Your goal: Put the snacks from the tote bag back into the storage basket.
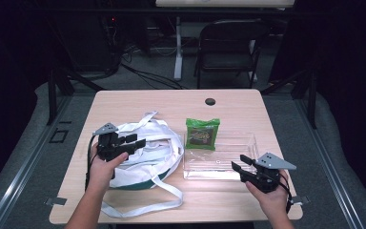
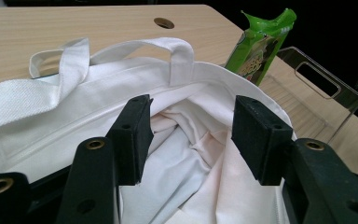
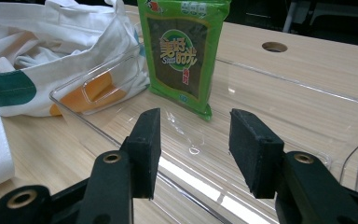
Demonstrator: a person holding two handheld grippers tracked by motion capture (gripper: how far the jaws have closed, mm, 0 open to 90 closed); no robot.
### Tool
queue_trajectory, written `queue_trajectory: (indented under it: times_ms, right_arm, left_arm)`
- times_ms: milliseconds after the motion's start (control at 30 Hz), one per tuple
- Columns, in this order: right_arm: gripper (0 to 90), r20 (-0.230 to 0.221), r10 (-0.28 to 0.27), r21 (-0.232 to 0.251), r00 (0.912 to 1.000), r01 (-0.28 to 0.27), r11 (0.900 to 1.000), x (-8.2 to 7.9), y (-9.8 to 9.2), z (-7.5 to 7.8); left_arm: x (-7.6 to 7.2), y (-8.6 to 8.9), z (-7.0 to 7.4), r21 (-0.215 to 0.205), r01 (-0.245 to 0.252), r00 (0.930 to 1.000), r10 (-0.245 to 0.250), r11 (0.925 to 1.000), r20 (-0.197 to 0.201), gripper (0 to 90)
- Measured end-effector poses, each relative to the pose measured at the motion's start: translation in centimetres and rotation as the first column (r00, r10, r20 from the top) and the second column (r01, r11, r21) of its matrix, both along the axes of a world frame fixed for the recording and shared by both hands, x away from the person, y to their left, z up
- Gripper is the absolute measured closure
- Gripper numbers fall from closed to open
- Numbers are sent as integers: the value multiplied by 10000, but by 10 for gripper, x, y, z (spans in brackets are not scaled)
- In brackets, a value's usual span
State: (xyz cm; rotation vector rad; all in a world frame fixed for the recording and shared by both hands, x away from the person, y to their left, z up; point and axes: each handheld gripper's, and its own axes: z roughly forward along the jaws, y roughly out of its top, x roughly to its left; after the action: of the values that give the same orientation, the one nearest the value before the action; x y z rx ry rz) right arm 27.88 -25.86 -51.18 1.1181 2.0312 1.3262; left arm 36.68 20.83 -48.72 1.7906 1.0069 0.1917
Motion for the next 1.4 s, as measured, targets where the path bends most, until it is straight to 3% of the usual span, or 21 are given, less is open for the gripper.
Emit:
queue_trajectory:
  times_ms: [167, 533, 1400]
  right_arm:
    - [537, -151, 144, 144, 9998, -141, 9998, 2, 0, -3]
    - [535, -149, 630, -166, 9979, -632, 9979, 1, 7, -6]
    - [522, -99, 964, -350, 9953, -967, 9947, 2, 15, -8]
  left_arm:
    - [0, 0, -1, 82, -2, 10000, 2, 10000, -13, 472]
    - [1, -2, -3, 168, -24, 10000, 25, 9999, -90, 471]
    - [1, -1, -4, 187, -101, 9999, 103, 9998, -115, 469]
